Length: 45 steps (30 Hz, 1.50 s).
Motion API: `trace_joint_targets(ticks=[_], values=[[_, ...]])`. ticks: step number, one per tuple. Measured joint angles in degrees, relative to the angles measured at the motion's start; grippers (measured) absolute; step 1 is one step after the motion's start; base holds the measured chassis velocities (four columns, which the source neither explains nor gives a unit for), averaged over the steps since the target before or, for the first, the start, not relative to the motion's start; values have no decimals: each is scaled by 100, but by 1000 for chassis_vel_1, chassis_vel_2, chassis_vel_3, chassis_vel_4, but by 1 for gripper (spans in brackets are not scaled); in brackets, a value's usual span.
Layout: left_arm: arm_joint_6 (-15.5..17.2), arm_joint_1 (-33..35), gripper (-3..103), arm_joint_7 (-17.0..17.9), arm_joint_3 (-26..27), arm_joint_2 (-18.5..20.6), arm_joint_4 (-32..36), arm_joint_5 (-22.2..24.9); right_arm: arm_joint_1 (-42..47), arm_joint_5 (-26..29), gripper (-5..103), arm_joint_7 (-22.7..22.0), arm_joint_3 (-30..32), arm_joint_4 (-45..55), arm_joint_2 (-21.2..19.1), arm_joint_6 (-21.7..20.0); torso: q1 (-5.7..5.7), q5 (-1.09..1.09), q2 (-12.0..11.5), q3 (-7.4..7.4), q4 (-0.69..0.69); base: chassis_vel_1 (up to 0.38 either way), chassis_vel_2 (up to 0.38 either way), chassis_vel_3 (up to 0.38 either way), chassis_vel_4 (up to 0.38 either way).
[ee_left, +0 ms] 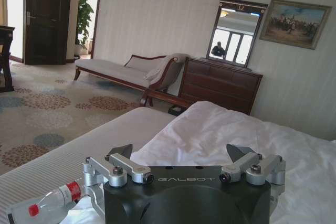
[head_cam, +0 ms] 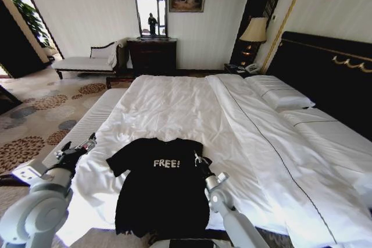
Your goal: Fold the clothes on the bed.
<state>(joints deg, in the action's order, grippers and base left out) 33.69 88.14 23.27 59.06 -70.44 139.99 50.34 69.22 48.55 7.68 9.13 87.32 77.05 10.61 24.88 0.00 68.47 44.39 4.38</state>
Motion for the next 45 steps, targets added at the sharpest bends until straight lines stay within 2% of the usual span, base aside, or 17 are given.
trace_joint_targets(ticks=[18, 19, 22, 24, 25, 28, 30, 33, 34, 36, 39, 40, 41, 42, 43, 44, 45], values=[[12, 152, 100, 17, -32, -216, 112, -147, -223, -516, 0, 38, -482, -690, 478, 151, 0, 1, 0, 0, 0, 0, 0, 0, 0], [13, 162, 100, 18, -34, -233, 119, -160, -217, -568, -3, 31, -502, -692, 480, 168, 0, 1, 0, 0, 0, 0, 0, 0, 0], [14, 204, 100, 19, -48, -299, 131, -217, -115, -639, 13, 116, -530, -538, 441, 233, 0, 0, 0, 0, 0, 0, 0, 0, 0], [13, 223, 100, 19, -59, -335, 136, -252, -44, -618, 13, 190, -513, -380, 405, 265, 0, 0, 0, 0, 0, 0, 0, 0, 0], [13, 233, 100, 19, -65, -353, 137, -273, -2, -583, 19, 229, -498, -285, 382, 280, 0, 0, 0, 0, 0, 0, 0, 0, 0], [-7, 287, 100, 20, -102, -458, 137, -375, 265, -225, 35, 408, -337, 420, 216, 328, 0, 0, 0, 0, 0, 0, 0, 0, 0], [-13, 299, 100, 20, -109, -481, 133, -395, 344, -112, 35, 442, -257, 619, 168, 337, 0, 0, 0, 0, 0, 0, 0, 0, 0], [-83, 306, 100, 11, -177, -559, 45, -394, 522, 123, 52, 439, 71, 954, 74, 340, -1, 0, 0, 0, 0, 0, 0, 0, 0], [-83, 306, 100, 11, -177, -559, 45, -394, 522, 123, 52, 439, 71, 954, 74, 340, -1, 0, 0, 0, 0, 0, 0, 0, 0], [-246, 293, 100, -52, -250, -614, -100, -378, 593, 188, 57, 371, 254, 997, 69, 326, 0, -1, 0, 0, 0, 0, 0, 0, 0], [-982, 228, 100, -363, -492, -775, -750, -128, 759, 195, 73, 92, 583, 1020, 151, 279, 0, -1, 0, 0, 1, 0, 0, 0, 0], [-982, 228, 100, -363, -492, -775, -750, -128, 759, 195, 73, 92, 583, 1020, 151, 279, 0, -1, 0, 0, 1, 0, 0, 0, 0], [-1253, 187, 100, -490, -561, -841, -1037, 61, 802, 186, 79, -11, 645, 1036, 192, 276, 0, -2, 0, 0, 2, 0, 0, 0, 0], [-1438, 160, 100, -628, -612, -896, -1272, 306, 845, 180, 79, -112, 696, 1058, 230, 275, 0, 0, 0, 0, 0, 0, 0, 0, 0], [-1675, 122, 100, -872, -673, -987, -1633, 973, 904, 170, 85, -249, 758, 1086, 290, 270, 0, 2, -1, 0, 1, 0, 0, 0, 0], [-1753, 94, 100, -1037, -701, -1038, -1840, 1479, 935, 159, 90, -323, 788, 1108, 328, 266, 0, 1, -1, 0, 0, 0, 0, 0, 0], [-1753, 94, 100, -1037, -701, -1038, -1840, 1479, 935, 159, 90, -323, 788, 1108, 328, 266, 0, 1, -1, 0, 0, 0, 0, 0, 0]])
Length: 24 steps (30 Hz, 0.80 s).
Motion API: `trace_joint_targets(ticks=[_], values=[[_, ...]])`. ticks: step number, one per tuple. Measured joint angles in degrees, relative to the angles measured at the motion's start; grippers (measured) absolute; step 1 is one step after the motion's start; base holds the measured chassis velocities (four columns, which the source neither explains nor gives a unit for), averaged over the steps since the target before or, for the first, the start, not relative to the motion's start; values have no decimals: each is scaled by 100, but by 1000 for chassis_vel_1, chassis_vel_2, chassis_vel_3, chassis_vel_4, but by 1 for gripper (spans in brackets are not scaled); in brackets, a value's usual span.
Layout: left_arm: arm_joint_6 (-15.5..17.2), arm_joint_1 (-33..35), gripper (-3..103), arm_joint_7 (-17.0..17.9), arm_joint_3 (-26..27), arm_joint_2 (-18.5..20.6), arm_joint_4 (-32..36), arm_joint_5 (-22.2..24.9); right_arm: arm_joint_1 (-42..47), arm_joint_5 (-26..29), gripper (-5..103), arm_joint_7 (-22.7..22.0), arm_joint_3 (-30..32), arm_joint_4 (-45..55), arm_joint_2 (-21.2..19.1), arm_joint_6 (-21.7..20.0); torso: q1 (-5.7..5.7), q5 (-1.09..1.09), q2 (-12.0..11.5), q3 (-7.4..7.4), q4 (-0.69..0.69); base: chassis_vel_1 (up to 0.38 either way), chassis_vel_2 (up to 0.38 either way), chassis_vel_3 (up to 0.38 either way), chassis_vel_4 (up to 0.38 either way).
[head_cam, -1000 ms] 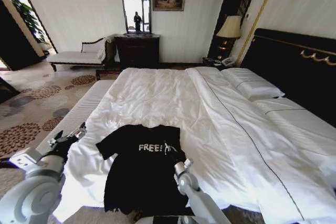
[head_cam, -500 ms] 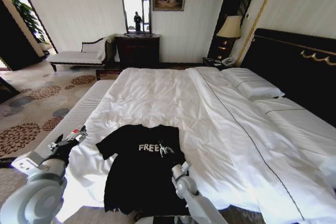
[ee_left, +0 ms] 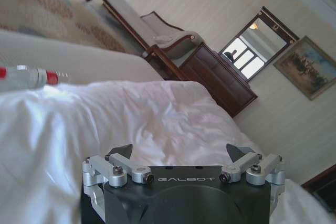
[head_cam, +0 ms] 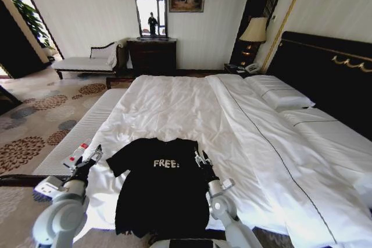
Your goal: Fold the clothes on the bed.
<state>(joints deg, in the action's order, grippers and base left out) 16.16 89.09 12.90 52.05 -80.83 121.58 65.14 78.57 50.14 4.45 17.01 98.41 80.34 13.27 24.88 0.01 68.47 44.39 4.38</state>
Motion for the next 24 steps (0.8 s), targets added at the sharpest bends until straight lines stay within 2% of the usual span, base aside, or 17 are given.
trace_joint_targets(ticks=[1, 4, 7, 8, 12, 15, 16, 19, 24], values=[[-40, -39, 100, -128, -20, -51, -181, 399, 26, -22, 95, -61, 27, 20, 31, -7, 0, -1, 0, 0, -1, 0, 0, 0, 0], [-54, -248, 100, -251, -82, -134, -626, 964, 92, -84, 100, -194, 90, 68, 75, -31, 0, -1, 0, 0, 0, 0, 0, 0, 0], [-43, -418, 100, -220, -109, -119, -884, 1024, 123, -91, 100, -239, 115, 92, 76, -33, 0, -1, 0, 0, 0, 0, 0, 0, 0], [-18, -614, 100, -165, -117, -44, -1212, 1026, 153, -92, 100, -271, 148, 104, 70, -33, 0, -1, 0, 0, 0, 0, 0, 0, 0], [12, -826, 100, -175, -96, 127, -1786, 1000, 185, -91, 100, -303, 189, 104, 50, -29, 0, -1, 0, 0, 2, 0, 0, 0, 0], [29, -932, 100, -491, -29, 320, -2485, 1076, 218, -78, 100, -353, 225, 96, 19, -23, 0, 0, 0, 0, -1, 0, 0, 0, 0], [29, -932, 100, -491, -29, 320, -2485, 1076, 218, -78, 100, -353, 225, 96, 19, -23, 0, 0, 0, 0, -1, 0, 0, 0, 0], [29, -942, 100, -829, -16, 358, -2711, 1206, 225, -75, 100, -388, 240, 30, 3, -18, 0, -1, 0, 0, -2, 0, 0, 0, 0], [-31, -1126, 100, -907, -53, 302, -2818, 1274, 206, -78, 100, -429, 232, -37, 11, -16, 0, -1, 0, 0, 1, 0, 0, 0, 0]])
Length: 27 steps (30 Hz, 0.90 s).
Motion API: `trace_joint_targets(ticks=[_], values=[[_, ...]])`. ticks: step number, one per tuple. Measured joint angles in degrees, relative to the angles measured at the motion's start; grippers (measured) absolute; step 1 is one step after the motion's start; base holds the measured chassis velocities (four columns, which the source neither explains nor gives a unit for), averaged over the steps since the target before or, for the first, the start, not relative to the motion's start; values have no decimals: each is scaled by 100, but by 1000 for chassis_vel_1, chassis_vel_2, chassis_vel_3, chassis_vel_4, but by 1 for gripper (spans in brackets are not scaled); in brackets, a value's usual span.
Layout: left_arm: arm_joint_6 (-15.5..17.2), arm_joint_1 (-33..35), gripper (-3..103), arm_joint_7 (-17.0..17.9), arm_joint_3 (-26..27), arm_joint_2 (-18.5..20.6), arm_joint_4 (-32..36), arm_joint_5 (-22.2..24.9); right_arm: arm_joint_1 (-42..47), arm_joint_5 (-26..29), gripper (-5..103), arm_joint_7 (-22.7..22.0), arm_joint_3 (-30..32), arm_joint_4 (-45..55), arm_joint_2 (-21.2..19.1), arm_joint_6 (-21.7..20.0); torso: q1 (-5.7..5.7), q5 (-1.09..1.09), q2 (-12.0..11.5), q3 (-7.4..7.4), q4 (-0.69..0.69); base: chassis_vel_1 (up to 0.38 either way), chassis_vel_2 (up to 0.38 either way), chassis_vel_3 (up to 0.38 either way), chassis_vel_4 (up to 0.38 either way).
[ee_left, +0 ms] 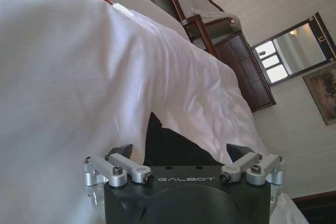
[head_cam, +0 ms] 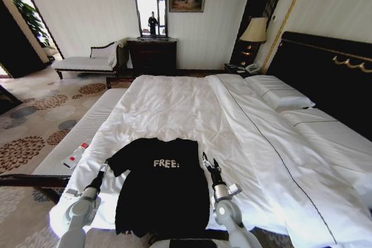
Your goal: Fold the clothes on the bed.
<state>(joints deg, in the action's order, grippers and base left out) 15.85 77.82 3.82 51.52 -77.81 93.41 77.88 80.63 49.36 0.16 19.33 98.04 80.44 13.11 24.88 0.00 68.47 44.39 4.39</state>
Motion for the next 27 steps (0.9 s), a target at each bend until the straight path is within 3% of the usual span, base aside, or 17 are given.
trace_joint_targets(ticks=[8, 27], values=[[-43, -535, 100, 58, -149, 59, -236, 21, -23, -10, 100, -27, -26, -111, 16, 8, 0, -1, 0, 0, 0, 0, 0, 0, 0], [-68, -646, 100, 13, -240, 16, -757, -500, -13, -56, 100, -61, 37, -251, 32, 58, 0, 0, 1, 0, -1, 0, 0, 0, 0]])
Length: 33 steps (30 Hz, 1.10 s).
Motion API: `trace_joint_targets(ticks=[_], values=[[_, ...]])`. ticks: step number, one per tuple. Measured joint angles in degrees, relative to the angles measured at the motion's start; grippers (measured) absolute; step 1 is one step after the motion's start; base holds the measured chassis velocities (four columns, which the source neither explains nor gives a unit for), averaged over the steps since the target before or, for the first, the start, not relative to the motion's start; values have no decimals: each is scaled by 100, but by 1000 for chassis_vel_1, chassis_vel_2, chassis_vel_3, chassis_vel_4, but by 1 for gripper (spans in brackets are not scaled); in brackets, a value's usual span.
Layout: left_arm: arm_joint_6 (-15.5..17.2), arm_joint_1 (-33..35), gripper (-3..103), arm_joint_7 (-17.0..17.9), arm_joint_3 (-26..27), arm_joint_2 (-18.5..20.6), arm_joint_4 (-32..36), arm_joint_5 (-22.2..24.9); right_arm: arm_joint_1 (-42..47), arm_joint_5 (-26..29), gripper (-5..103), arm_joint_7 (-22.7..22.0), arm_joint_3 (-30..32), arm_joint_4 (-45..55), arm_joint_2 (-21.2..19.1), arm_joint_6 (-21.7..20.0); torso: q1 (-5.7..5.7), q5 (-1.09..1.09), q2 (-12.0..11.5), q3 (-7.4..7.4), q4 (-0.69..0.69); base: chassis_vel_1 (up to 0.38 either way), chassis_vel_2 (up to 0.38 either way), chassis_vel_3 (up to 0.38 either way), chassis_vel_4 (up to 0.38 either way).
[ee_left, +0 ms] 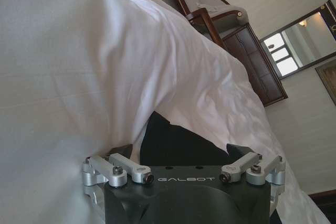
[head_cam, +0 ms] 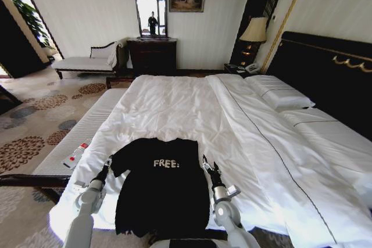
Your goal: Fold the clothes on the bed.
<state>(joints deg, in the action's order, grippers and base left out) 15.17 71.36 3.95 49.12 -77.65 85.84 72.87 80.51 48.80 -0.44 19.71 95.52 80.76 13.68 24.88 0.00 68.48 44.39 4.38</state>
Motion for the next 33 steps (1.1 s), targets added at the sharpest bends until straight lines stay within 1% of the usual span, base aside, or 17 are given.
trace_joint_targets(ticks=[4, 5, 7, 10, 14, 15, 16, 17, 19, 20, 23, 25, 28, 29, 31, 32, 33], values=[[-39, -98, 100, 64, -19, -32, -43, -92, 26, -16, 100, -1, 34, 0, -8, 18, 0, 0, 0, 0, 1, 0, 0, 0, 0], [-51, -130, 103, 87, -20, -32, -61, -105, 33, -17, 100, -1, 39, 0, -13, 23, 0, 0, 0, 0, 1, 0, 0, 0, 0], [-77, -171, 93, 127, -19, -29, -76, -122, 45, -22, 100, -2, 41, 0, -15, 30, 0, 0, 0, 0, 1, 0, 0, 0, 0], [-94, -162, 89, 147, -10, -23, -47, -141, 48, -30, 100, -9, 37, -1, -13, 32, 0, 2, 0, 0, 0, 0, 0, 0, 0], [-106, -80, 67, 157, 3, -33, 52, -182, 29, -62, 100, -43, 17, -31, 7, 33, 0, 1, 0, 0, -1, 0, 0, 0, 0], [-106, -80, 67, 157, 3, -33, 52, -182, 29, -62, 100, -43, 17, -31, 7, 33, 0, 1, 0, 0, -1, 0, 0, 0, 0], [-110, -76, 61, 159, 8, -39, 55, -186, 22, -73, 100, -59, 9, -39, 13, 33, 0, 1, 0, 0, -1, 0, 0, 0, 0], [-111, -76, 61, 164, 10, -42, 56, -187, 20, -80, 100, -68, 3, -43, 16, 33, 0, 1, 0, 0, 0, 0, 0, 0, 0], [-113, -72, 51, 171, 14, -43, 71, -187, 13, -86, 100, -77, -7, -50, 20, 33, 0, 1, 0, 0, 0, 0, 0, 0, 0], [-113, -72, 51, 171, 14, -43, 71, -187, 13, -86, 100, -77, -7, -50, 20, 33, 0, 1, 0, 0, 0, 0, 0, 0, 0], [-114, -66, 34, 174, 17, -43, 86, -186, 8, -99, 100, -83, -12, -65, 26, 33, 0, 0, 0, 0, 0, 0, 0, 0, 0], [-114, -65, 34, 175, 18, -42, 86, -185, 8, -104, 100, -85, -13, -69, 29, 33, 0, 0, 0, 0, 0, 0, 0, 0, 0], [-114, -52, 18, 179, 18, -41, 86, -188, 11, -109, 100, -95, -13, -75, 30, 33, 0, 1, 0, 0, 0, 0, 0, 0, 0], [-114, -52, 18, 179, 18, -41, 86, -188, 11, -109, 100, -95, -13, -75, 30, 33, 0, 1, 0, 0, 0, 0, 0, 0, 0], [-114, -30, 7, 179, 20, -37, 95, -193, 10, -110, 100, -100, -10, -79, 30, 33, 0, 1, 0, 0, 0, 0, 0, 0, 0], [-115, -18, 7, 179, 21, -33, 106, -194, 8, -110, 100, -102, -10, -82, 30, 33, 0, 1, 0, 0, 0, 0, 0, 0, 0], [-115, -3, 3, 176, 24, -23, 123, -194, 7, -112, 100, -105, -10, -90, 30, 33, 0, 1, 0, 0, 0, 0, 0, 0, 0]])
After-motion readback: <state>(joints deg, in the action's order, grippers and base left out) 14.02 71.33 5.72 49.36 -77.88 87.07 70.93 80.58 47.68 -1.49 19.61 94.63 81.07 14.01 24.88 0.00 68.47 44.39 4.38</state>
